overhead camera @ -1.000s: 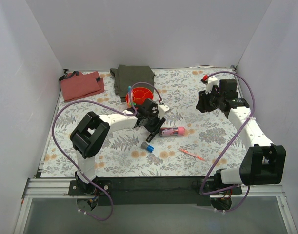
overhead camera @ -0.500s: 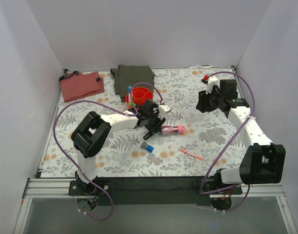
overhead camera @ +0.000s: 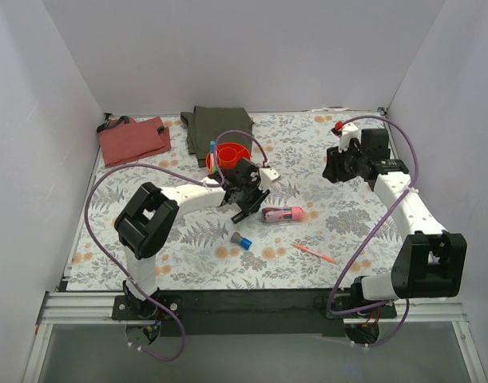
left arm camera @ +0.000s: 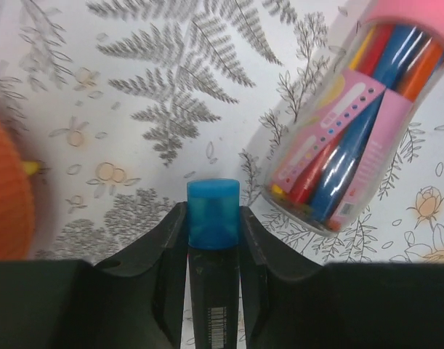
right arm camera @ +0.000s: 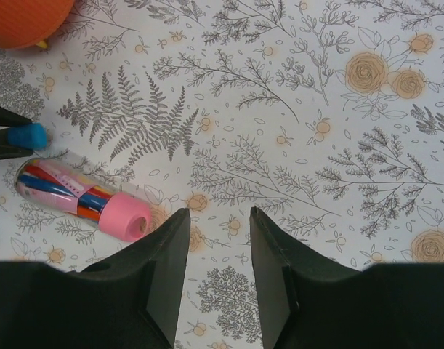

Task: Sort the stationery into containers
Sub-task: Pick up the pen from the center of the board.

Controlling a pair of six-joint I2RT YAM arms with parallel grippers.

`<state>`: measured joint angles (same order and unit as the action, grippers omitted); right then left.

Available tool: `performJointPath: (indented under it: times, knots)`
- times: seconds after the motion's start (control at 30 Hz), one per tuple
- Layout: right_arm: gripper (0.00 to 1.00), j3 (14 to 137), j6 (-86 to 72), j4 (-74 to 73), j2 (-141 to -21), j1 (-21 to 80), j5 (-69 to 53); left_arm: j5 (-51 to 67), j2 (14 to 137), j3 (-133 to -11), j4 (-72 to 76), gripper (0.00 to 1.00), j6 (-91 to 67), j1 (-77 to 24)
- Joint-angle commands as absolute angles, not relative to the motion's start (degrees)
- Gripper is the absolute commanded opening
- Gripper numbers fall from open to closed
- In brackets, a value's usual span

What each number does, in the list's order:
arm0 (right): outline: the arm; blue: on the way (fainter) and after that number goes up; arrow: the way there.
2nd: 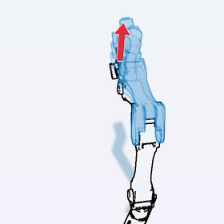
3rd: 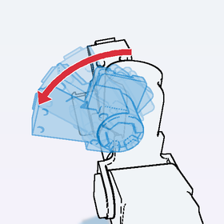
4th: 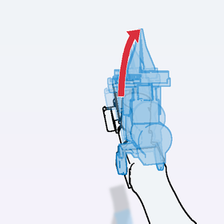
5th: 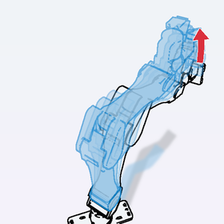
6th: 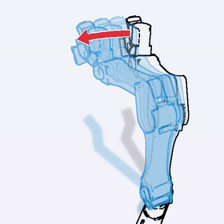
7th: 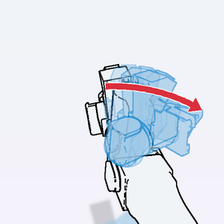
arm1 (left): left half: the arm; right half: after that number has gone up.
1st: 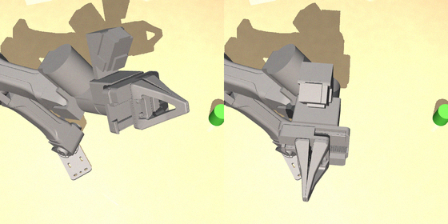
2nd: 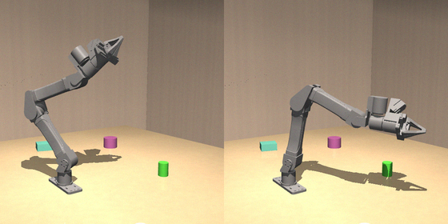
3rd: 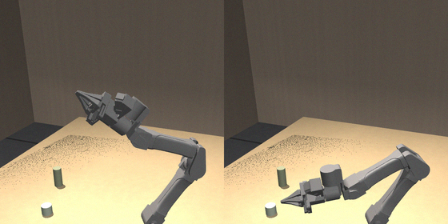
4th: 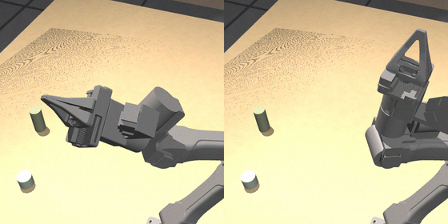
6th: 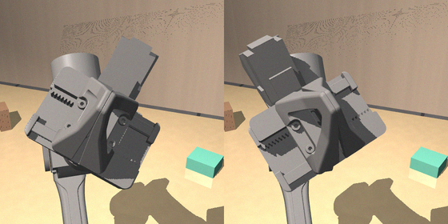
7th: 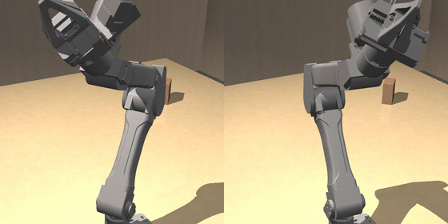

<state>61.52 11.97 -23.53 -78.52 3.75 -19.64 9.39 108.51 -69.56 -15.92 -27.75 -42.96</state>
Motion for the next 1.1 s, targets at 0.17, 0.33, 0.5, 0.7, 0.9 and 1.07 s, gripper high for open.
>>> performJointPath:
  times: [0.17,0.33,0.5,0.7,0.9,1.07]
  knots:
    - [0.47,69.69,14.41,-24.6,-81.03,3.43,-17.23,9.75,101.69,-87.35,-14.07,0.0,-26.45,-36.92]
    - [0.47,71.72,14.68,-26.72,-81.04,3.43,-15.74,10.19,100.02,-90.27,-8.71,0.0,-27.15,-32.88]
    - [0.46,72.68,13.28,-28.73,-80.07,3.43,-14.07,9.06,94.85,-80.45,8.18,0.0,-31.36,-28.58]
    - [0.46,73.3,14.76,-31.72,-79.19,4.13,-11.7,6.86,88.25,-62.07,31.94,0.0,-36.46,-27.16]
    - [0.46,74.09,17.22,-33.31,-79.1,4.31,-9.41,6.24,86.04,-49.75,50.18,0.0,-37.7,-27.07]
    - [0.46,73.83,19.07,-34.89,-78.31,4.57,-8.44,5.63,86.57,-47.11,54.83,0.0,-39.02,-27.07]
